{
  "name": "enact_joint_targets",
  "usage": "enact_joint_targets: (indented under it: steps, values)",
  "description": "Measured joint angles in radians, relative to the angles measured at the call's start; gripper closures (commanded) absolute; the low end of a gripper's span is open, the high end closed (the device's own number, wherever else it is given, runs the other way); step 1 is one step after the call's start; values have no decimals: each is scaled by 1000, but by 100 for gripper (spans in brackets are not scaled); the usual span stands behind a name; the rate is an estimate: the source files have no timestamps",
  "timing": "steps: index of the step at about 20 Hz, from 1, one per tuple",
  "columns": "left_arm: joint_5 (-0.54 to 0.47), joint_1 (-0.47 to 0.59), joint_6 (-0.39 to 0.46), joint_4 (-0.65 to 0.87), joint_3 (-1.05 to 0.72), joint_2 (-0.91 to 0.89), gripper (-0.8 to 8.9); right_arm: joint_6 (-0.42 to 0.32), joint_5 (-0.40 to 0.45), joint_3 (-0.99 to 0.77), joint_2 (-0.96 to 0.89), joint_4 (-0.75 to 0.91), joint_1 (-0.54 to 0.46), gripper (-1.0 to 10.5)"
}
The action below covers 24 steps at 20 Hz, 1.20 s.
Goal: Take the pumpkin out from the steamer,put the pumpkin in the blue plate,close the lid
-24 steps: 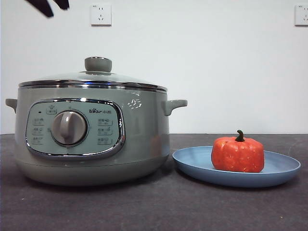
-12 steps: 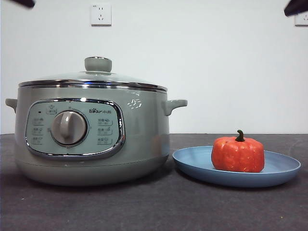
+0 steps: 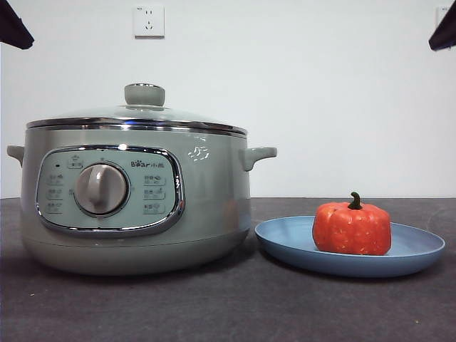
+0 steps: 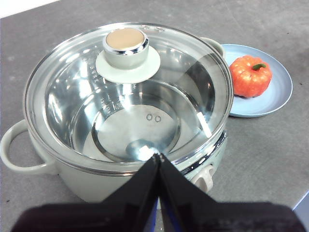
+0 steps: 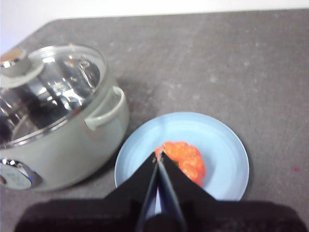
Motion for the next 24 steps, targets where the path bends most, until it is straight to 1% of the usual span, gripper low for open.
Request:
enact_joint_targets:
  steps: [9, 11, 12, 15, 18, 21, 24]
  values:
    - [-2, -2, 0, -1, 0, -4, 817, 3, 0, 0, 0, -35, 0, 946]
    - [2, 3, 0, -23, -1, -77, 817, 3, 0, 0, 0, -35, 0, 946]
    - [9, 18, 0, -23, 0, -150, 817, 3, 0, 0, 0, -35, 0, 946]
    - [28, 125, -2, -22, 2, -347, 817, 3, 0, 0, 0, -41, 0, 946]
    - [27, 279, -11, 2, -18, -444, 817, 3, 0, 0, 0, -42, 0, 946]
    - [27, 431, -11, 93, -156, -519, 816, 3, 0, 0, 0, -42, 0, 946]
    - [27, 494, -11, 211, -338, -572, 816, 3, 0, 0, 0, -42, 0, 946]
